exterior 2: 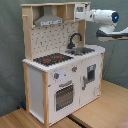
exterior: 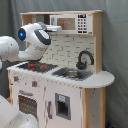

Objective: Play with the kitchen

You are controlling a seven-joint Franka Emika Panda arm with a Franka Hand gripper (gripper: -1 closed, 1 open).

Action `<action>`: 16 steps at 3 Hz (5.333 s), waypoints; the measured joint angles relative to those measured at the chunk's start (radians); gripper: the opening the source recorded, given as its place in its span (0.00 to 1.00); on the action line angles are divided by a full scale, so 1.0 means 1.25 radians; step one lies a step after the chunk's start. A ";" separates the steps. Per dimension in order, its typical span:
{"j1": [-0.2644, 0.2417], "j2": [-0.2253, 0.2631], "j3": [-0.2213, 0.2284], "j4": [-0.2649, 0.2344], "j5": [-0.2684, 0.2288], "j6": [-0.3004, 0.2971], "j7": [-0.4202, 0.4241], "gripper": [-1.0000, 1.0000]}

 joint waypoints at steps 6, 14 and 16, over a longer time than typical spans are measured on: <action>0.053 -0.226 -0.046 0.078 0.007 -0.020 0.285 1.00; -0.176 -0.528 0.020 0.132 0.007 -0.226 0.935 1.00; -0.224 -0.561 0.036 0.194 0.008 -0.318 1.063 1.00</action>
